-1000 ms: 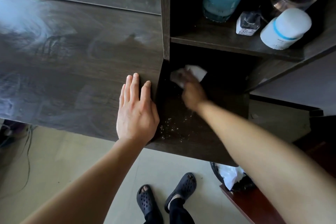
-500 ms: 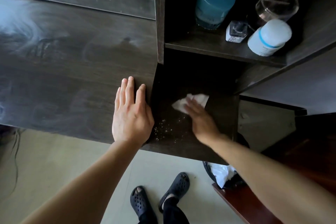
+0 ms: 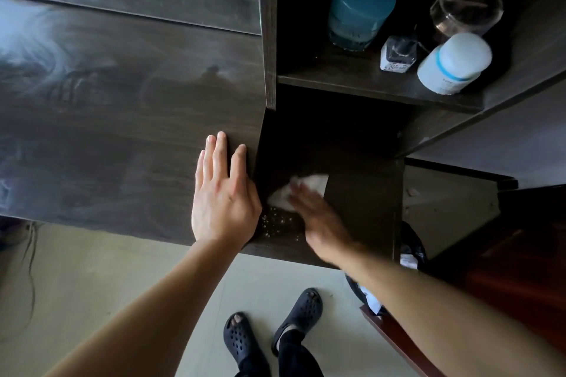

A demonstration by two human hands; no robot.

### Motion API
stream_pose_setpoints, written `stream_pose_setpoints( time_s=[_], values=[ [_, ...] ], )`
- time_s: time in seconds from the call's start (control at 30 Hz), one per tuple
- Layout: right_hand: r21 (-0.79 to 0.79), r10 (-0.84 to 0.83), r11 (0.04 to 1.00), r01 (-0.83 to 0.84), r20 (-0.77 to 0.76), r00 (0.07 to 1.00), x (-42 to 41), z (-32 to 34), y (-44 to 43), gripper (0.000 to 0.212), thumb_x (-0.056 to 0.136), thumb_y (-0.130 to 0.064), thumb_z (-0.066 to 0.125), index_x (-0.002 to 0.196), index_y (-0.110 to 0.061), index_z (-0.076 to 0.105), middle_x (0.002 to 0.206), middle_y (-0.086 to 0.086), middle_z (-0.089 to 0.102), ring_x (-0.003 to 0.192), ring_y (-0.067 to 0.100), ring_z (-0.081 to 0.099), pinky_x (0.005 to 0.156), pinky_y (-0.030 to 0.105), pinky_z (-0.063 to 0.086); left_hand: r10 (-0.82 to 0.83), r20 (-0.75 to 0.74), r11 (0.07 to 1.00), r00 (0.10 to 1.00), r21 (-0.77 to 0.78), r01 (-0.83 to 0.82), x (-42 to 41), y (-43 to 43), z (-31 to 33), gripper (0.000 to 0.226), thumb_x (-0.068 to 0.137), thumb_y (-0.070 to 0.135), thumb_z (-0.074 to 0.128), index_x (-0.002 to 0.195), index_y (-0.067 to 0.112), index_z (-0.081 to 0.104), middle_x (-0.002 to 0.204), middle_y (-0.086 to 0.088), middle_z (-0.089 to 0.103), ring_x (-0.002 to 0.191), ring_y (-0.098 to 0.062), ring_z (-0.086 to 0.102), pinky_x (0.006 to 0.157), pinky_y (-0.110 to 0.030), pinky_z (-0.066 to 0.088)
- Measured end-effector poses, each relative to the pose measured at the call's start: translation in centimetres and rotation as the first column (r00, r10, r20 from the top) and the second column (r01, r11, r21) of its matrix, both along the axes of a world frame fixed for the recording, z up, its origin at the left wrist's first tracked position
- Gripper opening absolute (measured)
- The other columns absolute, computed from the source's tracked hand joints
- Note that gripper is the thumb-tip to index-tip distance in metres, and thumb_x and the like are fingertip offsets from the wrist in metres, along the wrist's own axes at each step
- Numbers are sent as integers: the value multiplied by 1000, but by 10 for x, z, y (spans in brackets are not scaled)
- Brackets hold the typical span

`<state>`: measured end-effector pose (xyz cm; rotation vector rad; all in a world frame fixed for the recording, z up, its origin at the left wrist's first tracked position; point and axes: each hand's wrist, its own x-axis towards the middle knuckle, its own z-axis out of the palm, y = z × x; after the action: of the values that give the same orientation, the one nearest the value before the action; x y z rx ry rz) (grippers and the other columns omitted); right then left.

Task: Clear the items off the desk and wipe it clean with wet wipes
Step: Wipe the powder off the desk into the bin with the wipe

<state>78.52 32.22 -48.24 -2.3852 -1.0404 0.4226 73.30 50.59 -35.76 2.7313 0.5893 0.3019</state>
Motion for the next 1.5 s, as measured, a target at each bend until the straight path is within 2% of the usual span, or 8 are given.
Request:
stream_pose_setpoints(
  time_s=[0.13, 0.33, 0.57, 0.67, 0.83, 1.03, 1.27, 1.5],
  values=[
    [11, 202, 979, -202, -6, 979, 14, 9, -33, 70, 77, 20, 45, 136, -16, 48, 150, -3, 30, 140, 12, 23, 116, 30, 21, -3, 1, 1000, 1000, -2, 3, 0, 0, 1, 45, 85, 12, 42, 128, 0, 50, 145, -27, 34, 138, -42, 25, 115, -48, 21],
    [28, -307, 951, 308, -36, 951, 87, 0, 8, 60, 81, 15, 41, 138, -3, 43, 151, 13, 30, 142, 27, 23, 117, 39, 20, -13, 0, 1000, 1000, 8, 13, 0, 2, -2, 45, 86, 12, 39, 129, 0, 48, 146, -27, 33, 139, -41, 23, 116, -47, 20],
    [22, 39, 999, -40, 37, 999, -7, -3, -52, 61, 84, 16, 45, 135, -17, 49, 147, -3, 34, 137, 15, 32, 112, 37, 31, -27, -9, 1000, 1000, -12, 27, -1, 2, 1, 45, 86, 13, 41, 128, 0, 49, 146, -28, 32, 139, -42, 23, 116, -48, 20],
    [12, -218, 976, 218, 105, 970, 21, 1, -89, 52, 87, 12, 41, 134, -8, 50, 147, 9, 37, 137, 24, 34, 110, 43, 33, -31, 2, 999, 1000, -10, 31, -1, 2, 0, 46, 86, 15, 37, 128, 1, 49, 146, -27, 33, 139, -42, 23, 116, -48, 20],
    [90, -698, 716, 692, 86, 711, -57, -12, -34, 54, 87, 16, 42, 139, 0, 40, 151, 18, 27, 142, 30, 22, 111, 50, 31, -35, 6, 999, 999, -4, 35, -1, 3, -2, 45, 87, 14, 38, 129, 2, 47, 147, -27, 31, 140, -40, 21, 117, -46, 17],
    [107, -312, 943, 316, -51, 949, -126, -5, 15, 66, 80, 18, 36, 142, -3, 35, 154, 10, 21, 145, 22, 16, 116, 37, 18, -202, -8, 979, 979, 4, 202, -24, 29, 2, 46, 88, 11, 37, 131, 2, 50, 146, -23, 36, 139, -38, 26, 115, -47, 22],
    [-49, -565, 820, 570, 87, 821, -58, 0, -23, 66, 74, 24, 43, 137, 3, 40, 152, 22, 23, 142, 36, 18, 113, 50, 26, -154, -55, 983, 986, 93, 159, -65, 62, 4, 51, 88, 19, 30, 135, 6, 46, 148, -19, 34, 141, -35, 24, 115, -48, 19],
    [-25, -338, 941, 337, -22, 941, -41, 3, 60, 80, 72, 17, 45, 146, -6, 27, 157, 14, 9, 146, 28, 5, 119, 39, 7, -157, -35, 979, 987, 129, 160, -66, 62, 0, 51, 87, 20, 32, 134, 7, 48, 148, -19, 36, 139, -36, 27, 115, -46, 20]
  ],
)
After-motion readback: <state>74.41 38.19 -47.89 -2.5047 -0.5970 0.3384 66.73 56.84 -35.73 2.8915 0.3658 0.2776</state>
